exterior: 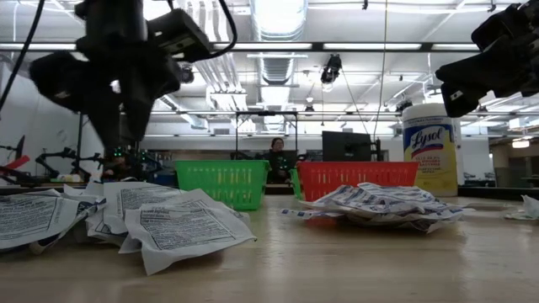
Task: Pick & Place First Aid Supplies
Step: Put the blue alcohol pad into the yellow bin
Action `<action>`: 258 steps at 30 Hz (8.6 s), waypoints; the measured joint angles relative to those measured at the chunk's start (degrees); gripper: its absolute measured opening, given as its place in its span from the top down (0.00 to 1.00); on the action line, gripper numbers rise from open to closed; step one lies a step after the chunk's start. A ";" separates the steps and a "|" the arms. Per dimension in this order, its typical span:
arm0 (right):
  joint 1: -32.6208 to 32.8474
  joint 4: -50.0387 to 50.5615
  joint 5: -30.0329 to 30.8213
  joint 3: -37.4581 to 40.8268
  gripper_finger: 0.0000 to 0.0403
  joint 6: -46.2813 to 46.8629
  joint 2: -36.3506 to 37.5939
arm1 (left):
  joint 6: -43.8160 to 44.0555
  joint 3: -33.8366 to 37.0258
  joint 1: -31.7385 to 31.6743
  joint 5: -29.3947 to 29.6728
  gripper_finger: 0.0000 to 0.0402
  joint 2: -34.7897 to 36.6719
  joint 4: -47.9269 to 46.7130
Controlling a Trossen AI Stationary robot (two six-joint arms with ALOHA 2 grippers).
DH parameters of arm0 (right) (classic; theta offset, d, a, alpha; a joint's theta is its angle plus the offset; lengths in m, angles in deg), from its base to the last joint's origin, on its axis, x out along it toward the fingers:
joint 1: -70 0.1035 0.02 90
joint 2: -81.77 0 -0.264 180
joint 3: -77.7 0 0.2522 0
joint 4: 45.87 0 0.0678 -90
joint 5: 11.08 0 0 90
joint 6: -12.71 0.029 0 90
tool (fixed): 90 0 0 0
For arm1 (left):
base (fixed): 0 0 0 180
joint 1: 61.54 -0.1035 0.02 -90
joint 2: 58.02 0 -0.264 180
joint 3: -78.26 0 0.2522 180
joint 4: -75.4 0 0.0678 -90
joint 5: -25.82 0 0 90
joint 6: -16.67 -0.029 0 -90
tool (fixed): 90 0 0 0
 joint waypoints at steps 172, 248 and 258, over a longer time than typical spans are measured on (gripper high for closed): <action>0.00 0.00 0.00 0.00 0.93 -0.01 0.00 | -15.88 8.14 3.72 5.88 0.75 -5.07 4.63; -0.01 0.00 0.00 0.02 0.93 0.00 0.00 | -16.32 7.62 0.40 9.58 0.79 -2.15 -1.47; 0.01 0.00 0.00 0.00 0.93 0.00 0.00 | -13.19 7.57 0.38 5.17 0.76 -2.12 -1.54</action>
